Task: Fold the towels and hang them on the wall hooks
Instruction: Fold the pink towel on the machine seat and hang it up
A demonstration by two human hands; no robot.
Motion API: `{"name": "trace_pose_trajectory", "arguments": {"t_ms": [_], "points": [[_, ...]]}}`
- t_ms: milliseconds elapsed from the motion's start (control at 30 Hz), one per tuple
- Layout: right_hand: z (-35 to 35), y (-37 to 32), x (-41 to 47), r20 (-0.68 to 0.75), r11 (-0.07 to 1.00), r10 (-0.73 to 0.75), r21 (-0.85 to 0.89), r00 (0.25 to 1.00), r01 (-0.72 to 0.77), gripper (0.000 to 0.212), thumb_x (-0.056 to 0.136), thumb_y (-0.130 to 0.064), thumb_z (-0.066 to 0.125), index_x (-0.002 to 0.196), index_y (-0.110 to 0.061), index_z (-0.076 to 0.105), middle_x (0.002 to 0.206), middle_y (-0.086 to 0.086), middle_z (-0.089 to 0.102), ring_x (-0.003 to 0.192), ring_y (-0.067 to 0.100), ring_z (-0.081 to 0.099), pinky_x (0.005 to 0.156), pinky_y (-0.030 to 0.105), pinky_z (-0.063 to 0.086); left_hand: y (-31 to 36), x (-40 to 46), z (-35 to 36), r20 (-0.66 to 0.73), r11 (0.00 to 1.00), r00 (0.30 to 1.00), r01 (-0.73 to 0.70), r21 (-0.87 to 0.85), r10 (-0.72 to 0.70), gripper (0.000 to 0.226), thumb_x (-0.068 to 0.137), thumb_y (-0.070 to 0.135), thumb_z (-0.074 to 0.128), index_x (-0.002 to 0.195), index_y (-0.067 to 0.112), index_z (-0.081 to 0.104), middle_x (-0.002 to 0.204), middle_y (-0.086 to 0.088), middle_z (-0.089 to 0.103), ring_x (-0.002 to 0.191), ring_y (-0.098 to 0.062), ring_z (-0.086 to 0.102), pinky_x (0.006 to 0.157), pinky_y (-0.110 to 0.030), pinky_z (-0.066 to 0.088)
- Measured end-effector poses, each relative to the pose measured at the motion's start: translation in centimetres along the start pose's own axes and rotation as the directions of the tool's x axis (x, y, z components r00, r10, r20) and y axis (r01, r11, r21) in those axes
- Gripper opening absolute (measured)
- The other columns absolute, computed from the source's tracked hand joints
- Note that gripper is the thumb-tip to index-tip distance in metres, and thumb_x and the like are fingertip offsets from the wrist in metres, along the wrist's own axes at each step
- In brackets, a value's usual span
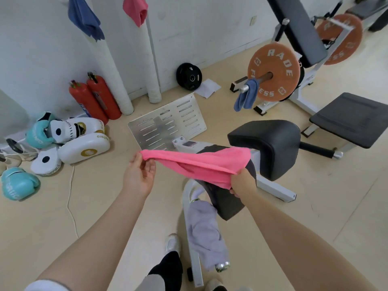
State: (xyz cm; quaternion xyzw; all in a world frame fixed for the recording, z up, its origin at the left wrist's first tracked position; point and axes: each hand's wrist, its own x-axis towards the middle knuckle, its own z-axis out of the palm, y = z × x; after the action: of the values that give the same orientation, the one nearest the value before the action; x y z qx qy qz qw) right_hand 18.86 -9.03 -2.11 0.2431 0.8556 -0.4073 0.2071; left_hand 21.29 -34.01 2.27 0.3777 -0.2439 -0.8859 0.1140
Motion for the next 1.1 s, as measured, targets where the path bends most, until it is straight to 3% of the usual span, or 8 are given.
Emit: {"name": "trace_pose_trajectory", "arguments": {"t_ms": [200,300,400,533,767,900,1000,1100], "points": [[4.4,-9.7,2.0,0.194,0.838,0.187,0.479,0.963,-0.259,0.024,0.089,-0.024,0.046,0.104,-0.005,0.050,0.092,0.016,0.062,0.075,0.029,0.064,0.051,0.029,0.053,5.4,6.0,-1.5,-0.101,0.998,0.993,-0.067,0.018,0.068,0.018,0.098,0.014,0.043,0.083,0.020,0.051,0.069,0.006,0.062,0.043,0.001,0.055,0.054,-0.011,0.051],[6.5,-13.8,3.1,0.152,0.911,0.057,0.397,0.987,-0.114,0.029,0.096,-0.036,0.036,0.111,-0.011,0.040,0.090,0.008,0.051,0.075,0.024,0.057,0.059,0.037,0.055,7.9,8.0,-1.3,-0.068,0.996,0.994,-0.083,0.036,0.085,0.016,0.097,0.014,0.044,0.085,0.021,0.052,0.061,0.010,0.066,0.050,0.002,0.060,0.056,-0.012,0.053],[7.4,-15.9,3.9,0.129,0.960,-0.064,0.280,0.990,0.026,0.028,0.098,-0.025,0.026,0.113,-0.008,0.043,0.076,0.009,0.052,0.058,0.019,0.051,0.052,0.028,0.047,9.8,9.7,-1.2,-0.059,0.996,0.994,-0.087,0.031,0.089,0.019,0.098,0.012,0.043,0.083,0.021,0.050,0.074,0.005,0.058,0.048,0.001,0.059,0.061,-0.014,0.053],[9.6,-16.6,4.4,0.192,0.988,-0.153,0.052,0.969,0.145,0.014,0.093,-0.014,0.040,0.102,-0.009,0.050,0.078,0.009,0.056,0.060,0.018,0.051,0.059,0.030,0.045,10.4,10.3,-0.5,0.011,0.997,0.999,-0.035,0.064,0.034,0.019,0.098,0.010,0.042,0.084,0.018,0.052,0.073,0.002,0.061,0.047,-0.001,0.057,0.060,-0.015,0.053],[16.7,-19.3,1.1,0.485,0.829,-0.479,-0.024,0.732,0.559,0.026,0.085,-0.016,0.063,0.110,-0.010,0.058,0.106,0.002,0.057,0.091,0.013,0.050,0.080,0.022,0.037,10.8,9.4,1.9,0.086,0.993,0.996,-0.026,0.111,0.016,0.014,0.095,0.011,0.047,0.086,0.015,0.057,0.070,0.003,0.069,0.050,-0.003,0.059,0.053,-0.014,0.052],[18.9,-19.8,0.6,0.384,0.732,-0.612,-0.059,0.692,0.679,0.024,0.080,-0.018,0.068,0.100,-0.007,0.058,0.108,0.009,0.055,0.094,0.023,0.052,0.082,0.029,0.039,11.3,8.7,3.1,0.124,1.000,0.992,0.018,0.018,-0.020,0.012,0.095,0.011,0.047,0.091,0.015,0.058,0.074,0.001,0.066,0.051,-0.004,0.060,0.054,-0.015,0.052],[18.3,-19.7,0.6,0.192,0.746,-0.624,-0.143,0.758,0.650,0.019,0.083,-0.020,0.062,0.097,-0.009,0.056,0.106,0.007,0.052,0.096,0.027,0.054,0.082,0.037,0.042,11.8,8.2,3.7,0.179,0.998,0.982,0.067,-0.013,-0.063,0.015,0.096,0.011,0.044,0.092,0.016,0.057,0.073,0.000,0.067,0.050,-0.005,0.058,0.053,-0.014,0.050],[16.7,-19.4,0.6,0.044,0.654,-0.734,-0.225,0.678,0.722,0.021,0.081,-0.022,0.053,0.090,-0.004,0.059,0.104,0.012,0.056,0.085,0.034,0.057,0.072,0.033,0.038,11.6,7.6,4.0,0.243,0.993,0.963,0.120,0.009,-0.119,0.019,0.097,0.011,0.040,0.090,0.017,0.057,0.067,0.001,0.069,0.047,-0.005,0.057,0.053,-0.013,0.049]]}}
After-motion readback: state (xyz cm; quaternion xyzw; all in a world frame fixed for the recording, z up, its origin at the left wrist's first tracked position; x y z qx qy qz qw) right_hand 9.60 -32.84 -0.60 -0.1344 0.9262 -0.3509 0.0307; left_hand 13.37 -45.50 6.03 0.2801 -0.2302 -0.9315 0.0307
